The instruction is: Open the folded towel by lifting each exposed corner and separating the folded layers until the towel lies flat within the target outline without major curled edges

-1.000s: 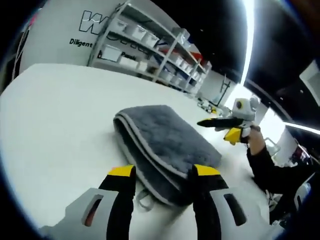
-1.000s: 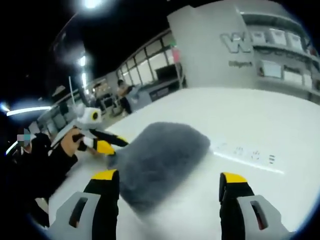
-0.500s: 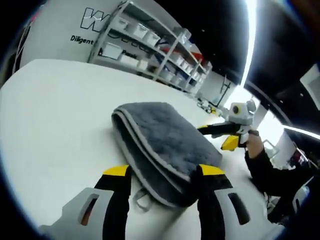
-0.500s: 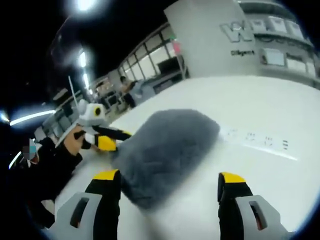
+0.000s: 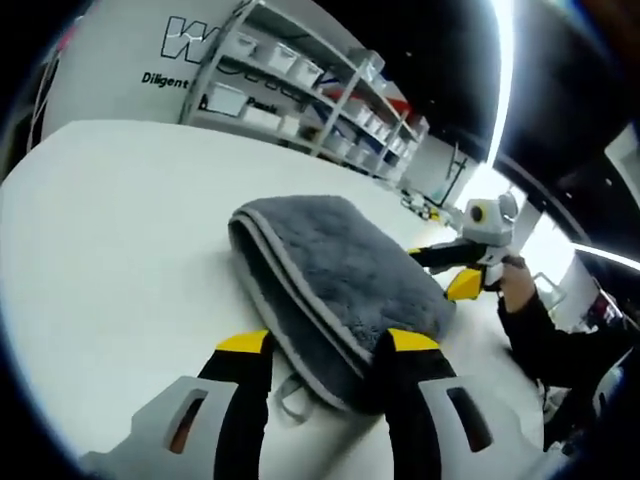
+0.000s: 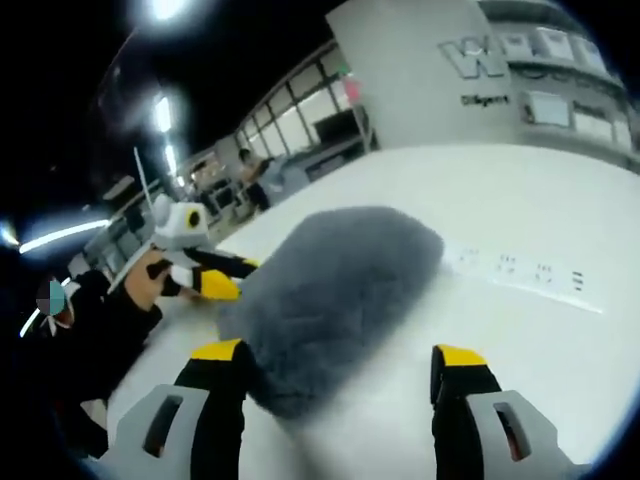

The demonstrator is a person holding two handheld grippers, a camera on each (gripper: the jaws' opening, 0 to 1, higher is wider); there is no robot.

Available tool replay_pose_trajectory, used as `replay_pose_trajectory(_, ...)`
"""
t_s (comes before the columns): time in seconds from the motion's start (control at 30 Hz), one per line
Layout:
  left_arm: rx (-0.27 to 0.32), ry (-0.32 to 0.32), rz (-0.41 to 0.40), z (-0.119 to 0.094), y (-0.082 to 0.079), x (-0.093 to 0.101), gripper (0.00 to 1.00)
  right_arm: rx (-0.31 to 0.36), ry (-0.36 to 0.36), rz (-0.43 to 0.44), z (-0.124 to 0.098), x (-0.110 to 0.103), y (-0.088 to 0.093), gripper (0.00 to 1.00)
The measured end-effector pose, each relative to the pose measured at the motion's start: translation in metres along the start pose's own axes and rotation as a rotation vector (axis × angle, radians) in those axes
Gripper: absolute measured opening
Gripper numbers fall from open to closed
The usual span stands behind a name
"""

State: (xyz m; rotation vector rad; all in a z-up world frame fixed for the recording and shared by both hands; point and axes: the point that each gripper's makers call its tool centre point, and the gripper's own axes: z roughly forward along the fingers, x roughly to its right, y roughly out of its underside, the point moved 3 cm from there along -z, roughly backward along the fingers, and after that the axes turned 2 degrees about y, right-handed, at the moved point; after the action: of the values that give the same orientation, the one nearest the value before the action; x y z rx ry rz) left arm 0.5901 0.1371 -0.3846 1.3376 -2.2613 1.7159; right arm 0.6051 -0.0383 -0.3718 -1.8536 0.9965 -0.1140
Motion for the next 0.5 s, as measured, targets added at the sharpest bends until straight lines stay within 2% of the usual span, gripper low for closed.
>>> replay_pose_trajectory(0.03, -0.001, -0.001, -0.001, 0.0000, 0.0003, -0.0001, 0.42, 0.001, 0.003, 0.007, 0.0025, 0.0057, -0.0046, 0.75)
replay_pose_trajectory(0.17, 0.000, -0.005, -0.007, 0.0019, 0.0010, -0.0002, 0.41, 0.013, 0.000, 0.033, 0.0034, 0.0056, -0.0047, 0.70)
replay_pose_trajectory(0.3, -0.005, -0.002, -0.014, 0.0036, 0.0031, -0.0006, 0.39, -0.007, -0.023, 0.045, 0.0084, 0.0020, 0.0011, 0.62)
replay_pose_trajectory(0.5, -0.002, 0.002, -0.015, 0.0038, 0.0027, -0.0006, 0.38, -0.007, -0.030, 0.047, 0.0082, 0.0016, -0.0002, 0.57)
